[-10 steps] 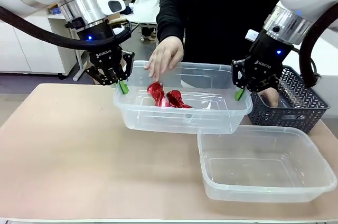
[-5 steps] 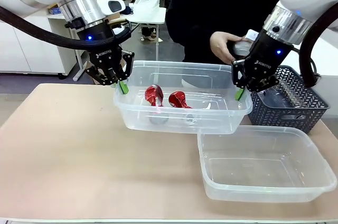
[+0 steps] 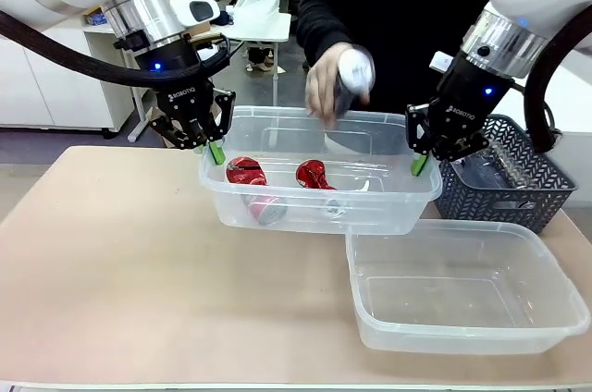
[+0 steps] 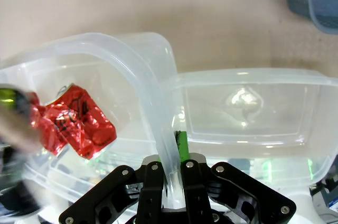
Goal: Sort the waste into each basket.
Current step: Offer the picked Organizing box to the human.
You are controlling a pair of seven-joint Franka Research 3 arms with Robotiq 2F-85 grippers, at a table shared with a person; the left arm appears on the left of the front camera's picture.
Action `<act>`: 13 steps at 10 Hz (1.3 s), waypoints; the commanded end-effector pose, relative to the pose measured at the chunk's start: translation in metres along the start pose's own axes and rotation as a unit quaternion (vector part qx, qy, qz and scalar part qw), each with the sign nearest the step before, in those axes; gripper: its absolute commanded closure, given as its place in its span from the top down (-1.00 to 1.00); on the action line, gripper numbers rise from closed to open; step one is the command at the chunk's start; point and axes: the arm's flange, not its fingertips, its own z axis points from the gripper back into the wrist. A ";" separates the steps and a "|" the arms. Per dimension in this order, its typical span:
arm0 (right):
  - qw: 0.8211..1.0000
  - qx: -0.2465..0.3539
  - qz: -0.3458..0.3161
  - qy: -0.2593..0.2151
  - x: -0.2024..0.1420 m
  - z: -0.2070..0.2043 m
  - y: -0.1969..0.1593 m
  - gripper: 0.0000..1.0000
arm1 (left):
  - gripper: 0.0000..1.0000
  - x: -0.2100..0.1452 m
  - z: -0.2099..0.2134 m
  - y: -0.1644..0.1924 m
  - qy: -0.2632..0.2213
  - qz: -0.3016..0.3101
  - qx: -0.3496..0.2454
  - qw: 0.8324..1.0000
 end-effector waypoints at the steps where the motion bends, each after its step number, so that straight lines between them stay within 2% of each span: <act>1: 1.000 -0.003 -0.006 -0.004 0.001 0.002 -0.005 -0.90 | -0.87 0.000 0.006 0.000 -0.001 -0.005 -0.007 1.000; 13: 1.000 -0.003 -0.006 -0.004 0.001 0.002 -0.005 -0.90 | -0.87 0.000 0.006 0.000 -0.001 -0.005 -0.007 1.000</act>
